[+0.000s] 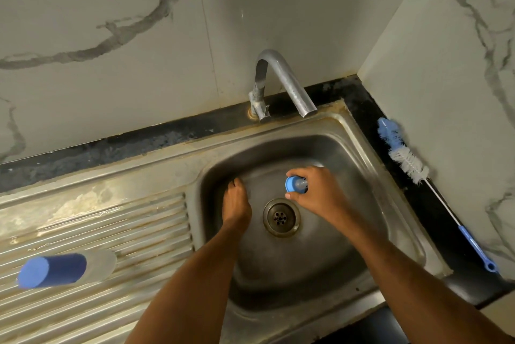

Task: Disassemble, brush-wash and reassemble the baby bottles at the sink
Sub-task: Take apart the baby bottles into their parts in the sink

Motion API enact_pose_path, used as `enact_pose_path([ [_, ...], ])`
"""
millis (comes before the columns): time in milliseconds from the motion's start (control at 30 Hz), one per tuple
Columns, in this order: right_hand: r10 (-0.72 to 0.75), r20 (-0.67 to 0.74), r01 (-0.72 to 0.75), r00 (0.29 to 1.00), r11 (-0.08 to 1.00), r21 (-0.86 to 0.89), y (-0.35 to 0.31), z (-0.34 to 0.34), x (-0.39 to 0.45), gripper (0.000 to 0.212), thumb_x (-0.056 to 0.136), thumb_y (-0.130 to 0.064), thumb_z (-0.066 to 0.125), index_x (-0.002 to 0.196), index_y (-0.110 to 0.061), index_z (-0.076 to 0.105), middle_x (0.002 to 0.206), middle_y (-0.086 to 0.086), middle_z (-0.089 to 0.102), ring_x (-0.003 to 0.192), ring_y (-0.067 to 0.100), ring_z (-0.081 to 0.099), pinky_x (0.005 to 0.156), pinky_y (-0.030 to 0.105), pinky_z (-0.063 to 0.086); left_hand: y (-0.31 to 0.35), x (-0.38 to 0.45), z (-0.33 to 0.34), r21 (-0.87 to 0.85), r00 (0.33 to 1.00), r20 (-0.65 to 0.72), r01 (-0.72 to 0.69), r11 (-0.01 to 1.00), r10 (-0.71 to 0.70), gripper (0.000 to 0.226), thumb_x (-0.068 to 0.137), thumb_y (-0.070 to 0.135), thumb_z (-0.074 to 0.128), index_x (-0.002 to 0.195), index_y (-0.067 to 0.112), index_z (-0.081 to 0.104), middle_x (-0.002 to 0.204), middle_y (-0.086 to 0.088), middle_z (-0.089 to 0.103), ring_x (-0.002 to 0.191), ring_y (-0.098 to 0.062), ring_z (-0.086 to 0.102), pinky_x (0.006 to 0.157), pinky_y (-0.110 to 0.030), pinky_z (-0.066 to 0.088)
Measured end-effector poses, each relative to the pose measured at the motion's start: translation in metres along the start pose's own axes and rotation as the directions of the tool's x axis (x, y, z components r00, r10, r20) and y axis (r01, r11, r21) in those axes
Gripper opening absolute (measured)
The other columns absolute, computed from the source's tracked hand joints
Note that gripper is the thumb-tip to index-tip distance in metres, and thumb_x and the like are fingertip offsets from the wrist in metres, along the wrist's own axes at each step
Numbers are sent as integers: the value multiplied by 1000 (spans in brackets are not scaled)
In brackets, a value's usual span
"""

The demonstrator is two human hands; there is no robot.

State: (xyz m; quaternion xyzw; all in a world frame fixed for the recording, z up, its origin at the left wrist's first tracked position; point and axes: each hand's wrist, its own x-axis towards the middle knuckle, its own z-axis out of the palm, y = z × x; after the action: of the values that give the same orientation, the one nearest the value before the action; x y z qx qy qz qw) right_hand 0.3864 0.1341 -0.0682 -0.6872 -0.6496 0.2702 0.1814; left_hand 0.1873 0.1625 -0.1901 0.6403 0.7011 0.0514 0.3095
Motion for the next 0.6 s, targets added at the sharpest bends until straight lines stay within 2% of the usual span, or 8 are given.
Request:
enact_pose_path([
  [167,10,1,-10,1000,1000,-4,3,4,0,51,67,-34,89,114,-23,72,108,-9,73,94,6,66,86,24,56,-2,-1,3,-24,1000,18,5,1000,-5,62,92,3,56,149,3,31,147,-22,42,131,-37,46,110,-44,41],
  [267,10,6,-10,1000,1000,5,2,6,0,53,67,-37,89,116,-26,71,109,-11,72,95,5,66,86,25,58,3,-4,-4,-5,1000,-7,-7,1000,7,77,84,9,73,149,6,31,147,-17,41,133,-33,45,111,-39,41],
  [333,8,-8,-8,1000,1000,11,1,7,1,53,66,-40,88,115,-28,71,108,-13,71,95,4,66,86,26,58,9,-8,-13,12,998,-55,-5,1000,6,78,78,21,82,142,10,39,140,-11,45,127,-28,47,107,-37,44],
  [400,12,-29,-11,1000,999,35,-3,7,1,53,64,-43,88,113,-30,71,107,-15,70,95,4,65,86,25,57,15,-14,-24,12,987,-159,-29,999,31,65,80,28,81,133,14,47,130,-5,50,119,-24,50,101,-36,46],
  [500,15,-51,-11,999,997,81,-11,2,0,52,61,-43,90,108,-30,71,101,-14,67,88,5,66,78,21,55,30,-26,-43,-133,942,-319,-151,980,102,40,89,17,69,126,16,55,122,-1,57,113,-17,54,94,-31,50],
  [567,23,-61,-16,998,992,124,-16,0,0,53,60,-41,92,107,-28,71,99,-12,64,85,4,65,74,19,55,46,-35,-59,-304,945,-300,-226,925,132,27,94,11,63,120,15,63,115,1,66,104,-12,62,91,-28,54],
  [600,30,-67,-19,997,988,155,-17,-1,0,52,61,-37,93,107,-26,71,99,-11,64,85,4,65,74,20,56,56,-39,-68,-427,962,-234,-231,874,140,22,96,12,62,116,14,68,109,1,70,98,-12,66,89,-29,56],
])
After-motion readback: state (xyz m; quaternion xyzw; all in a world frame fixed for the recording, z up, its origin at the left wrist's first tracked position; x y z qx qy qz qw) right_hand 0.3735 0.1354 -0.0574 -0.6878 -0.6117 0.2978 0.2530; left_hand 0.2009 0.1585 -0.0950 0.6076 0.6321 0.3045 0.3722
